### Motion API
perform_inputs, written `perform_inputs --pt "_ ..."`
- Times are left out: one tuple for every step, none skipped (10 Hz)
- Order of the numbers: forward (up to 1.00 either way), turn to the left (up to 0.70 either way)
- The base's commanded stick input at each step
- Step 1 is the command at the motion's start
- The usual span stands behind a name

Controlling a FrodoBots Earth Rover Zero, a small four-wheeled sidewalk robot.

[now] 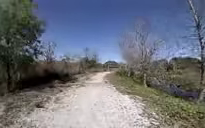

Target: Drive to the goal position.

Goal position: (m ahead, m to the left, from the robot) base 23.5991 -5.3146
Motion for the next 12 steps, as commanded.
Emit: perform_inputs --pt "0.70 0.00" --pt "0.70 0.00" --pt "0.70 0.00" --pt "0.70 0.00" --pt "0.70 0.00" --pt "0.70 0.00" --pt "0.70 0.00" --pt "0.70 0.00" --pt "0.70 0.00" --pt "0.70 0.00" --pt "0.70 0.00" --pt "0.70 0.00"
